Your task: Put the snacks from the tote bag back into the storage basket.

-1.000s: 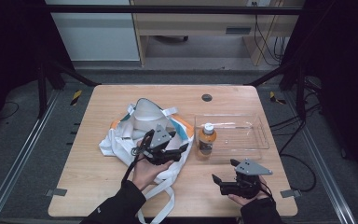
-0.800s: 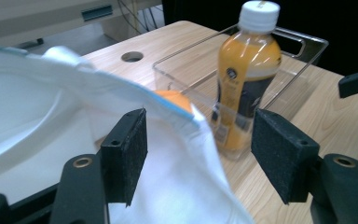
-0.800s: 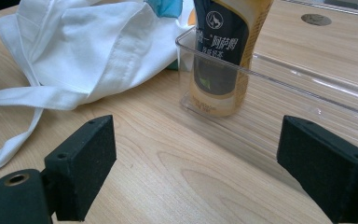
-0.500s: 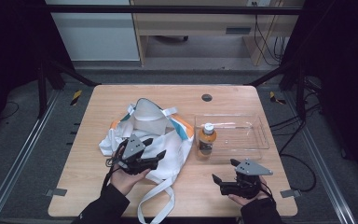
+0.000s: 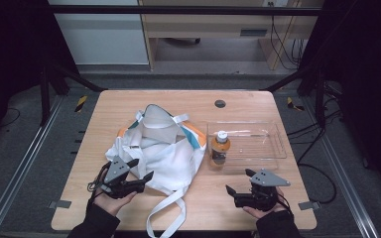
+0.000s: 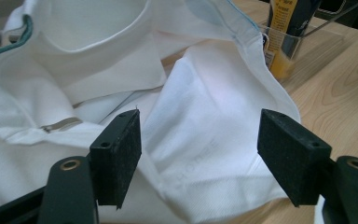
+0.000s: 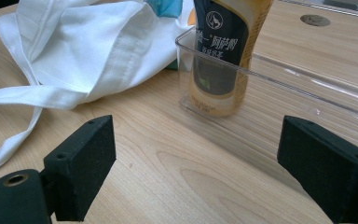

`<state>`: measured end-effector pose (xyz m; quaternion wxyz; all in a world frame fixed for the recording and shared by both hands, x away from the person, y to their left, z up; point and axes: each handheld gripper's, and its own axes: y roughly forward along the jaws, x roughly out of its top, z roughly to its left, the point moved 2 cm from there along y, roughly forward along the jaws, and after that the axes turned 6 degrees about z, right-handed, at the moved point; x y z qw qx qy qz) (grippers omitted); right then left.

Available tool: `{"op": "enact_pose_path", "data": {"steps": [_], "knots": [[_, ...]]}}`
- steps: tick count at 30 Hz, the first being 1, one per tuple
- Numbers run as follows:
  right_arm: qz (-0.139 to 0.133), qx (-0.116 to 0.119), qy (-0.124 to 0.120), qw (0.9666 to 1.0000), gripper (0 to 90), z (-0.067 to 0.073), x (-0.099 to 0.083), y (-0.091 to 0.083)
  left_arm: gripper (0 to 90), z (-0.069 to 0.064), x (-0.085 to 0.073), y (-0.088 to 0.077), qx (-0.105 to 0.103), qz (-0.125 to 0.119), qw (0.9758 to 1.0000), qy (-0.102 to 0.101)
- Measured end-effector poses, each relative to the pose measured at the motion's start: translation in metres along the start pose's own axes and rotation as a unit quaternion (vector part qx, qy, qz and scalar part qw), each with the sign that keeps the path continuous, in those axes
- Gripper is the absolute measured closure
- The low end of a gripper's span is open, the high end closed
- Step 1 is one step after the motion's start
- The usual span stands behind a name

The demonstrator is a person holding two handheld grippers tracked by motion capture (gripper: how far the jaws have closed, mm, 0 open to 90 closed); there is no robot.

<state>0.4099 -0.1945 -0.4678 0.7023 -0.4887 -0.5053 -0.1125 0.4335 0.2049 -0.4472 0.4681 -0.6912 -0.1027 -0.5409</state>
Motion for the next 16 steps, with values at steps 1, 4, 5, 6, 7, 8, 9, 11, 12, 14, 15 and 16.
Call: {"op": "enact_pose_path", "data": {"steps": [1, 4, 5, 6, 7, 8, 9, 11, 12, 14, 15, 16], "knots": [[0.0, 0.0, 0.0, 1.0, 11.6, 0.0, 0.0, 0.0, 29.7, 0.002, -0.003, -0.003, 0.002, -0.002, 1.0, 0.0], [0.0, -0.001, -0.001, 1.0, 11.4, 0.0, 0.0, 0.0, 29.2, 0.006, -0.008, -0.009, 0.006, -0.009, 0.9999, -0.001], [0.0, -0.002, 0.0, 1.0, 11.4, 0.0, 0.0, 0.0, 29.2, 0.007, -0.01, -0.011, 0.007, -0.01, 0.9999, -0.003], [0.0, -0.001, 0.0, 1.0, 11.3, 0.0, 0.0, 0.0, 29.1, 0.008, -0.012, -0.013, 0.009, -0.01, 0.9999, -0.003], [0.0, -0.001, 0.0, 1.0, 11.3, 0.0, 0.0, 0.0, 28.9, 0.009, -0.014, -0.015, 0.01, -0.01, 0.9999, -0.005], [0.0, -0.002, 0.0, 1.0, 11.3, -0.001, 0.0, 0.0, 28.8, 0.011, -0.016, -0.017, 0.011, -0.01, 0.9999, -0.005], [0.0, -0.002, 0.0, 1.0, 11.3, -0.001, 0.0, 0.0, 28.8, 0.012, -0.018, -0.019, 0.012, -0.011, 0.9998, -0.006], [-0.001, -0.001, 0.001, 1.0, 11.3, -0.001, 0.0, 0.0, 28.6, 0.015, -0.022, -0.024, 0.016, -0.011, 0.9998, -0.01], [0.0, -0.001, 0.002, 1.0, 11.3, -0.001, 0.0, 0.0, 28.5, 0.016, -0.024, -0.025, 0.017, -0.012, 0.9997, -0.014], [0.0, 0.0, 0.001, 1.0, 11.3, 0.0, 0.0, 0.001, 28.5, 0.019, -0.027, -0.028, 0.02, -0.013, 0.9995, -0.02], [0.0, -0.001, 0.0, 1.0, 11.3, 0.0, 0.0, 0.001, 28.4, 0.022, -0.029, -0.03, 0.022, -0.011, 0.9994, -0.024], [0.001, -0.001, 0.001, 1.0, 11.3, -0.001, 0.0, 0.001, 28.3, 0.023, -0.031, -0.03, 0.023, -0.01, 0.9993, -0.026]]}}
